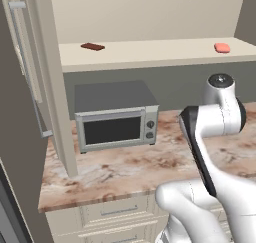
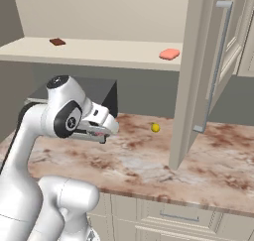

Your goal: Pick the bar soap and bar soap from the cabinet and place them on the counter.

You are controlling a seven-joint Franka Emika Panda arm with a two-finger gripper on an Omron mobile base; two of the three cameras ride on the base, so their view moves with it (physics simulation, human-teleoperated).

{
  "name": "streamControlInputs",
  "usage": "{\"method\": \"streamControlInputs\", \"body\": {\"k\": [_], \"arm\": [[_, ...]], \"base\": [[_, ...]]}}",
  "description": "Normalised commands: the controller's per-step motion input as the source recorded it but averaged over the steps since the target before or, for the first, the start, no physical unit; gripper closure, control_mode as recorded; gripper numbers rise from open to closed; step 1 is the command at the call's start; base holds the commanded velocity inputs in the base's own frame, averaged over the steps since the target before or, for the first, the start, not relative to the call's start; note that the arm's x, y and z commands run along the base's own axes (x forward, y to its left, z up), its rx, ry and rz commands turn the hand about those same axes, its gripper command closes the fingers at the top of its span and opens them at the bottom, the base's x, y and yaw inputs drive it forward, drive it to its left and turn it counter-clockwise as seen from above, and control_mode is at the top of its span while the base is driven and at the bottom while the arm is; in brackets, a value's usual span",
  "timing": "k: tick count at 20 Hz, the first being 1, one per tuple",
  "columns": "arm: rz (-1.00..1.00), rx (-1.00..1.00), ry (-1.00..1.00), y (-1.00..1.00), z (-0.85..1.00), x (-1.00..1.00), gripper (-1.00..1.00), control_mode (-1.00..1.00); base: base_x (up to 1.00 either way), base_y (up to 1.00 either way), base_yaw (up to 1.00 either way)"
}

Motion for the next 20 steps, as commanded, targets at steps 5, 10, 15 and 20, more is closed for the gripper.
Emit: {"method": "streamControlInputs", "body": {"k": [5,10,15,20], "arm": [[0.02,0.0,0.0,-0.24,-0.64,0.17,1.0,-1.0],[0.03,0.0,-0.03,-0.17,-0.51,0.27,1.0,-1.0],[0.05,0.0,0.09,-0.11,-0.74,0.37,1.0,-1.0],[0.04,0.0,0.12,-0.15,-0.66,0.47,1.0,-1.0]], "base": [[0.0,0.0,0.0],[0.0,0.0,0.0],[0.0,0.0,0.0],[0.0,0.0,0.0]]}}
